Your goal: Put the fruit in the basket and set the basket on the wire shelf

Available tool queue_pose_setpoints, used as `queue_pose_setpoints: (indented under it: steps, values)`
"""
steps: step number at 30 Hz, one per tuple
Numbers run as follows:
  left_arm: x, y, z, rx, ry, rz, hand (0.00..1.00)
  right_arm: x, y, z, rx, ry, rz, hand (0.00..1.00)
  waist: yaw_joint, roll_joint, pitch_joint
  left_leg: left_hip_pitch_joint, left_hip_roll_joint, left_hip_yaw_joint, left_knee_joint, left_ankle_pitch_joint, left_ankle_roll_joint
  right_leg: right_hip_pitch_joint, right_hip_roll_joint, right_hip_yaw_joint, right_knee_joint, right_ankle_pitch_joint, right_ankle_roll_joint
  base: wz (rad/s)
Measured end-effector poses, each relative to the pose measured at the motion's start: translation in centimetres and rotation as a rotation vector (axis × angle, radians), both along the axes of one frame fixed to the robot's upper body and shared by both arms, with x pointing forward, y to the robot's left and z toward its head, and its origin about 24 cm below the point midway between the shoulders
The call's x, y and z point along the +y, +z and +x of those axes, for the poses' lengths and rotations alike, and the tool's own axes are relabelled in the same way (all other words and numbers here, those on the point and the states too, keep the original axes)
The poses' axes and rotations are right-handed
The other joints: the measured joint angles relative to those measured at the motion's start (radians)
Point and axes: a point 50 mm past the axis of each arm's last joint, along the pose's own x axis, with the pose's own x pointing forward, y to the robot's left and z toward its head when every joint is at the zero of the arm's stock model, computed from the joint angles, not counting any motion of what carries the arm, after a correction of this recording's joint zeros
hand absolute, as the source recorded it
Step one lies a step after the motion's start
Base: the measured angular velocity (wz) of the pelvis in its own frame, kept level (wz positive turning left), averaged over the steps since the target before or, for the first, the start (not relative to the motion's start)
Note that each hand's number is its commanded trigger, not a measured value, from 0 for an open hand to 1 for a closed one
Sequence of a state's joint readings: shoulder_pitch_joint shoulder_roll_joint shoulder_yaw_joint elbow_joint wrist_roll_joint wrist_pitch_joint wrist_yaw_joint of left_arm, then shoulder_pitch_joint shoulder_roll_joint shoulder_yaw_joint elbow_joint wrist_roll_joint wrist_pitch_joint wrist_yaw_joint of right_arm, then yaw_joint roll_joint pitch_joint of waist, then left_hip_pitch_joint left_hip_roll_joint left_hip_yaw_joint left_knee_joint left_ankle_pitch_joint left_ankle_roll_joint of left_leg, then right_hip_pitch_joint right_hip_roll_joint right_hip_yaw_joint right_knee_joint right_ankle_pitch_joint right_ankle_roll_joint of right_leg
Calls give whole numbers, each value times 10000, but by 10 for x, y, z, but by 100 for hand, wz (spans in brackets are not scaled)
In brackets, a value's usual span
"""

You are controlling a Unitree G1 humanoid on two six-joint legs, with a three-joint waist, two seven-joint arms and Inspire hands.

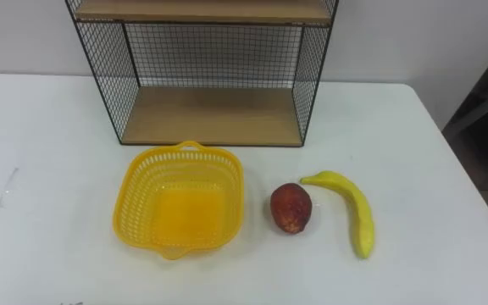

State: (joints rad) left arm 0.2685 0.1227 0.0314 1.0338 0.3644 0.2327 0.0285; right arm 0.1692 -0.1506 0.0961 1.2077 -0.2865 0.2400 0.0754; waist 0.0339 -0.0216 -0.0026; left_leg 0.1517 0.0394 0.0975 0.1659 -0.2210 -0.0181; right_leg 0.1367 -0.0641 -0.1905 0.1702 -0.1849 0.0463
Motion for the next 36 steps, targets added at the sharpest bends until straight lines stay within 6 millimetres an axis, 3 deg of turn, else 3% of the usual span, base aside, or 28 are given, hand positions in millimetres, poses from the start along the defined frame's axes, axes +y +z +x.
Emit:
queue_pose_setpoints:
  steps: [11,23,27,30,31,36]
  values:
    - [0,0,1,-84,-7,-18,0,0,0,3,-116,-75,2,0,-8,57,-1,0,0,3,5,0,0,2,0,2,4,0,0,0]
    - [-7,-2,-1,-227,53,17,0,-2,0,6,-884,-1655,-590,0,27,133,14,-13,12,96,-25,0,0,-94,25,188,38,-1,0,-3]
    - [-8,-2,-1,-340,126,94,0,-3,1,1,-1159,-3297,-1095,0,5,53,35,-34,11,122,-21,0,0,-137,28,224,40,-1,0,-2]
    - [-6,-2,-2,-467,338,138,0,-7,2,-5,-1637,-6152,-1569,0,-34,42,42,-35,13,138,-24,0,0,-149,36,252,25,0,-1,-3]
    - [-6,-2,-3,-512,562,125,0,-10,3,0,-2208,-7701,-1669,0,-80,51,45,-28,17,167,-24,0,0,-155,43,264,26,2,-3,-7]
    - [-4,-2,-9,-564,1292,164,0,-20,7,28,-4045,-12207,-1901,0,-321,58,43,19,18,175,-13,0,0,-94,51,305,20,7,-8,-1]
